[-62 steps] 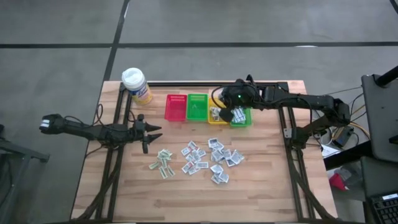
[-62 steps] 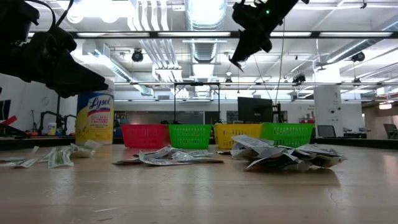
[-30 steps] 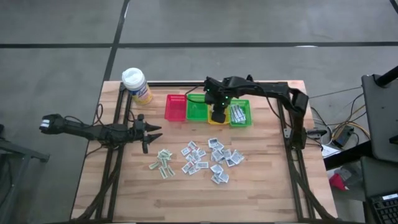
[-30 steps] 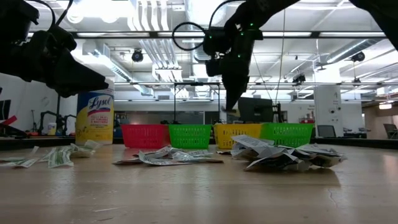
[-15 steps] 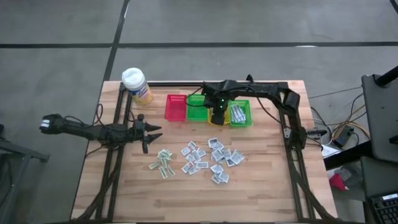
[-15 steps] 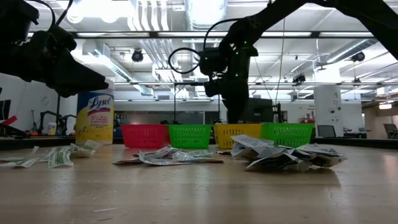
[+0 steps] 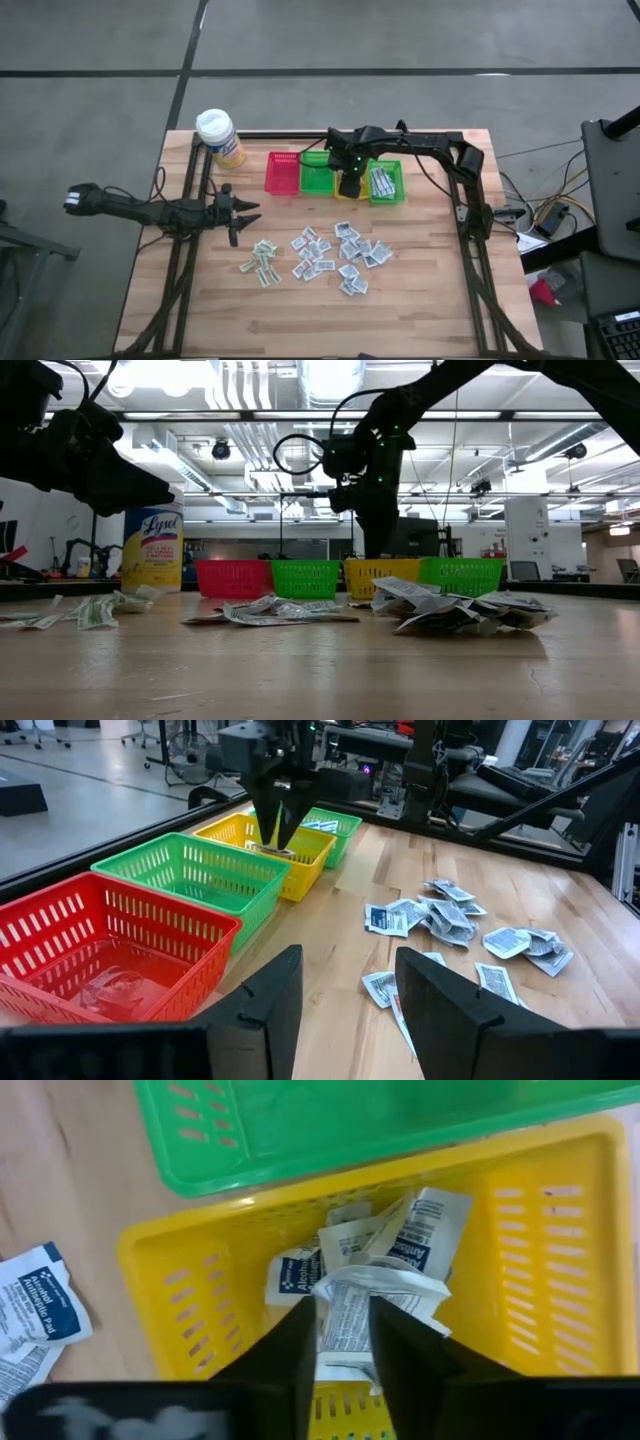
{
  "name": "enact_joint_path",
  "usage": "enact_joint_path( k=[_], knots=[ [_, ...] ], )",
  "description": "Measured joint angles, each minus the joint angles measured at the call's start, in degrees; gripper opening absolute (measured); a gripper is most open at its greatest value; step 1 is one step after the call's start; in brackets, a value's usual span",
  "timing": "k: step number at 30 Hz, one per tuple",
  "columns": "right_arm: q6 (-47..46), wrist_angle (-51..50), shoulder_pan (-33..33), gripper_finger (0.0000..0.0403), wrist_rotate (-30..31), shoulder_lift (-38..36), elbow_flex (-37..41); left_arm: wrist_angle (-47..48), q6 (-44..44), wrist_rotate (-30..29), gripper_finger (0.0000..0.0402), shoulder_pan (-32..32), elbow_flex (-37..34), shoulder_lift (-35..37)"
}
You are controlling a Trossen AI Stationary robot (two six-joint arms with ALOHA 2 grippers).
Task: Pick & Place First Aid Supplies
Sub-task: Put the blue alcohol pad into the yellow bin
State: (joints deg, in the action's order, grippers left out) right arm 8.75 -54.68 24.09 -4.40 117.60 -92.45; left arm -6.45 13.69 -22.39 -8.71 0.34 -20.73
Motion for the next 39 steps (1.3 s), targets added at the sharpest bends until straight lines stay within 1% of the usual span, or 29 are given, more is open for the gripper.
enact_joint_path(
  k=[3,6,12,16,19,23,26,32,39],
  knots=[
    [0.87,-0.16,0.01,0.0133,0.00,-0.11,0.00,-0.01,0.00,0.00,0.0158,0.00,0.00,0.00],
    [1.59,-1.50,-0.09,0.0155,-0.10,-0.81,-0.21,-0.01,0.00,0.00,0.0158,0.00,0.00,0.00],
    [-1.39,-10.46,-0.87,0.0175,-0.75,-1.01,-4.33,-0.01,0.00,0.00,0.0158,0.00,0.00,0.00],
    [-1.66,-16.27,-2.47,0.0180,-0.81,-1.24,-7.61,0.01,0.00,0.00,0.0158,0.00,0.00,0.01],
    [-1.49,-18.03,-4.30,0.0180,-1.57,-2.02,-8.72,-0.01,0.00,0.00,0.0158,0.00,0.00,0.00],
    [-1.60,-18.36,-7.45,0.0175,-4.85,-4.69,-8.48,-0.01,0.02,0.00,0.0158,0.00,0.00,0.00],
    [-3.18,-18.45,-10.17,0.0172,-6.00,-6.85,-8.26,0.00,0.01,0.00,0.0158,0.00,0.00,0.00],
    [-8.09,-18.39,-16.12,0.0174,-6.31,-10.29,-8.22,0.01,0.00,0.00,0.0158,0.00,0.00,0.00],
    [-14.34,-17.98,-22.41,0.0173,-6.29,-10.63,-8.10,0.02,0.02,0.00,0.0158,0.00,0.00,0.00]
  ],
)
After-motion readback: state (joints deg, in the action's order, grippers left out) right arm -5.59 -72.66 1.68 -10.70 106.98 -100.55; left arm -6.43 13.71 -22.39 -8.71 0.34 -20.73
